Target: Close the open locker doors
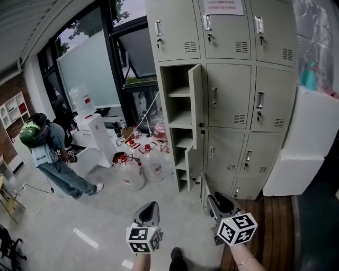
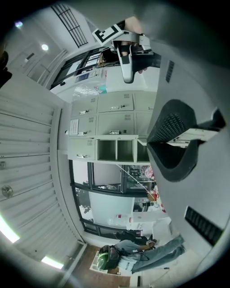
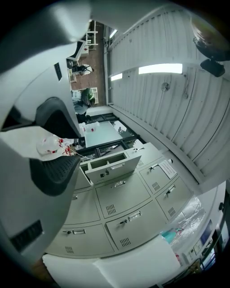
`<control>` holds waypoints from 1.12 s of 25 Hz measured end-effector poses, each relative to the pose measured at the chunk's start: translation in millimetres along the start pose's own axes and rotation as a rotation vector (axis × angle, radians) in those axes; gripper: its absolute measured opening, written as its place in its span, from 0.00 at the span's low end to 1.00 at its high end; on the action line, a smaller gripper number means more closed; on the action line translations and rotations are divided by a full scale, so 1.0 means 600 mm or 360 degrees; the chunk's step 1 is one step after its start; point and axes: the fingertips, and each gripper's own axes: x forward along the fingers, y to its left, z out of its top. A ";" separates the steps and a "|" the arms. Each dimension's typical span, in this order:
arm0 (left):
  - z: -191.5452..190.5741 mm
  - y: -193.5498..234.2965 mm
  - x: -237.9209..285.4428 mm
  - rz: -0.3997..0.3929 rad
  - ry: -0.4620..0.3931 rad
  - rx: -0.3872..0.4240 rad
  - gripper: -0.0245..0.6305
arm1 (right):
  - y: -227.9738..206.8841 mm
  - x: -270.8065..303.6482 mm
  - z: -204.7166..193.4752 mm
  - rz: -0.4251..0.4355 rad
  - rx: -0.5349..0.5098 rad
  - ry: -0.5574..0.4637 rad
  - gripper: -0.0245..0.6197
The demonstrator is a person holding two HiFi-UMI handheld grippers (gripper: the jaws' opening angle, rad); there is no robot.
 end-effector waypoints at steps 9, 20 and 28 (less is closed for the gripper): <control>0.044 0.177 0.241 -0.0097 -0.0017 -0.0039 0.07 | -0.040 0.278 0.061 -0.0110 -0.0042 -0.0054 0.20; 0.068 0.316 0.439 -0.0214 -0.0023 -0.0039 0.07 | -0.102 0.490 0.100 -0.0331 -0.0109 -0.0101 0.20; 0.063 0.341 0.503 -0.0249 -0.0008 -0.0066 0.07 | -0.150 0.542 0.109 -0.0434 -0.0175 -0.0076 0.20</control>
